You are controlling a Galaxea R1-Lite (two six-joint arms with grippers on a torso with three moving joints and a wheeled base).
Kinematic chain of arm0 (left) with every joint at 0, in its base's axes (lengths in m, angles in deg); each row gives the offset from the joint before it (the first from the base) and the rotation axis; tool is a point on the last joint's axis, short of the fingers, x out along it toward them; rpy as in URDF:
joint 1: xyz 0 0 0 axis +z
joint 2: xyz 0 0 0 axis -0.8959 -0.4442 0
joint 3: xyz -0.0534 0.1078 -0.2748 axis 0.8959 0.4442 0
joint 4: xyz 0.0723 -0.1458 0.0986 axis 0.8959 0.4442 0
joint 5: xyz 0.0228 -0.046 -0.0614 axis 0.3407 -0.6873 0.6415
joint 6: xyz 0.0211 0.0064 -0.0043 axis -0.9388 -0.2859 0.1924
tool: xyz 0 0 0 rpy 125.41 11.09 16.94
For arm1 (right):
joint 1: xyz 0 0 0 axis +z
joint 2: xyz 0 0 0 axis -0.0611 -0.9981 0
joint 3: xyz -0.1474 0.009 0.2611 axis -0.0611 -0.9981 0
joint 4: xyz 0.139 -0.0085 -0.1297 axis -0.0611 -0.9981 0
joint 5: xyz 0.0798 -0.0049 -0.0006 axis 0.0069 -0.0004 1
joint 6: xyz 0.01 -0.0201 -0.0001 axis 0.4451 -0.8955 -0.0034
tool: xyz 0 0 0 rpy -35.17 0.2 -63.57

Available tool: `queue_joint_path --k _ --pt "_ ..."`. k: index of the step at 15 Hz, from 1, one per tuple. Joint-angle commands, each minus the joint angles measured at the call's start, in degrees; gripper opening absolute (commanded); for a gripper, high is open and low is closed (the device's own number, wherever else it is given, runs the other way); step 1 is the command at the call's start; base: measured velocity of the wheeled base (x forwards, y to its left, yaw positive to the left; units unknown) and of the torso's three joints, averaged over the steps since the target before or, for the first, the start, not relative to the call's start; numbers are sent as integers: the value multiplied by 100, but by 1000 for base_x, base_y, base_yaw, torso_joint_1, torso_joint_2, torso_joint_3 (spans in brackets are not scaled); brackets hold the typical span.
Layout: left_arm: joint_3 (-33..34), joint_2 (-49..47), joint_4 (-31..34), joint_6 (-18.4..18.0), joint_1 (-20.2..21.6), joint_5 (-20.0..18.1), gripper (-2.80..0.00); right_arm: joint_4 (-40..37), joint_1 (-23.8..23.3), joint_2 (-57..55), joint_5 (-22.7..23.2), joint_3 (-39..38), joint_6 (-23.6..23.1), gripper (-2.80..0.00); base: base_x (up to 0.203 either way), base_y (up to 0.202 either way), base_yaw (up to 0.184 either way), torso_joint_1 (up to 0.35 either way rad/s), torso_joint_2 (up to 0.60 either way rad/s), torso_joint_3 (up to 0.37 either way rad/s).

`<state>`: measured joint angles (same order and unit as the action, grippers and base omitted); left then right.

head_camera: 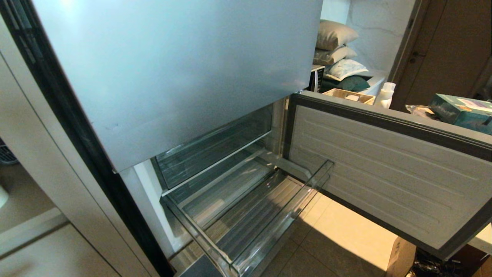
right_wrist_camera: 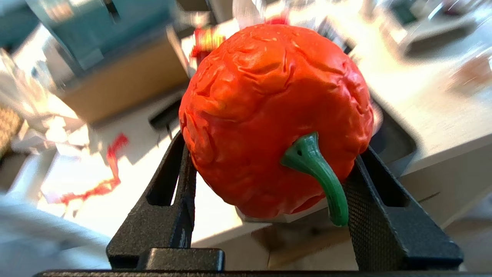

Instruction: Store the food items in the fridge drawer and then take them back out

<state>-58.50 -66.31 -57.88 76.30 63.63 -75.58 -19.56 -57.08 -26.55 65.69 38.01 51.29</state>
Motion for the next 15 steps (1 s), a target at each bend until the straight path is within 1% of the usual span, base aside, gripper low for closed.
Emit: queue_joint_path --k 1,3,7,13,15 --pt "9 -5 1 1 0 1 -280 161 -8 -1047 224 161 5 -280 0 0 0 0 0 0" --pt "9 -5 1 1 0 1 -280 188 -14 -1427 445 370 5 -280 0 0 0 0 0 0" --pt "9 -5 -6 1 0 1 -280 197 -15 -1924 485 730 -24 -280 0 0 0 0 0 0" --pt "9 -5 1 1 0 1 -280 202 -12 -3155 580 1394 -61 -280 0 0 0 0 0 0" --pt "9 -5 1 1 0 1 -280 203 -3 -3490 671 1668 -148 -280 0 0 0 0 0 0"
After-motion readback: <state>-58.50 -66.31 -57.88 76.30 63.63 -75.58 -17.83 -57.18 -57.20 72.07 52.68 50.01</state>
